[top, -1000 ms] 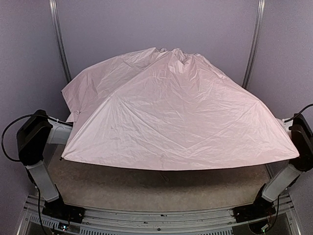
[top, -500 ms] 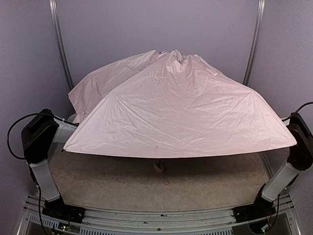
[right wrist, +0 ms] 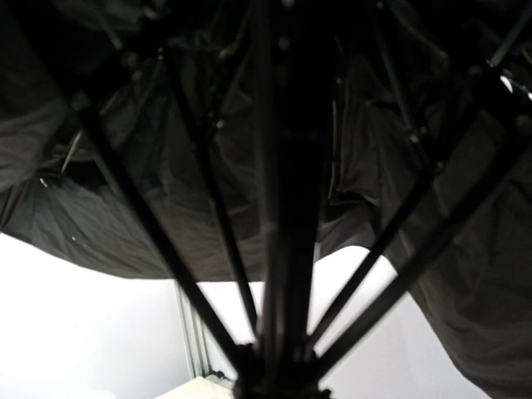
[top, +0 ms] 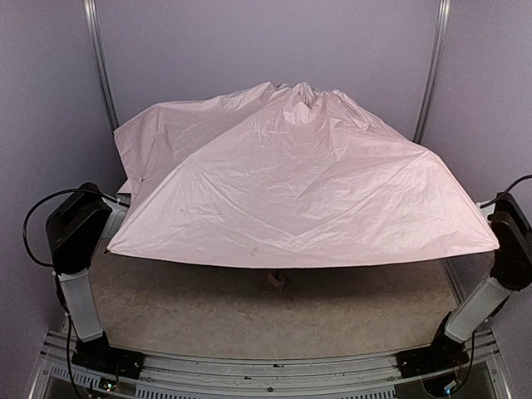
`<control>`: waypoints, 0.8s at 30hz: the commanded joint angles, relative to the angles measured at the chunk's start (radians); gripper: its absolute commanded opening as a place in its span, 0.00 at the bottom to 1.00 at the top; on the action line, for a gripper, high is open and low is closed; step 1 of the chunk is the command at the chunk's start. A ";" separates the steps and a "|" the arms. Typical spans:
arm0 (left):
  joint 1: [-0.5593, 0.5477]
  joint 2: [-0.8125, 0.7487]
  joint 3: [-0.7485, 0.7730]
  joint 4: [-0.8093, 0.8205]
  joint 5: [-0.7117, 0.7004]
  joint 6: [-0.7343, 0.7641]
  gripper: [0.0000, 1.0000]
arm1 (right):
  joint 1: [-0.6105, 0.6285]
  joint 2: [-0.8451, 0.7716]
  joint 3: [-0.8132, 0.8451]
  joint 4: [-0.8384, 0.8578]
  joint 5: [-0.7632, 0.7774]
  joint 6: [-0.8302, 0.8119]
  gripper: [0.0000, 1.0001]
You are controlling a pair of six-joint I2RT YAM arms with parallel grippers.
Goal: Put away the umbrella
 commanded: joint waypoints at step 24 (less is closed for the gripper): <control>0.033 -0.406 -0.373 0.123 -0.136 0.138 0.60 | -0.286 -0.134 0.083 0.068 -0.128 -0.072 0.00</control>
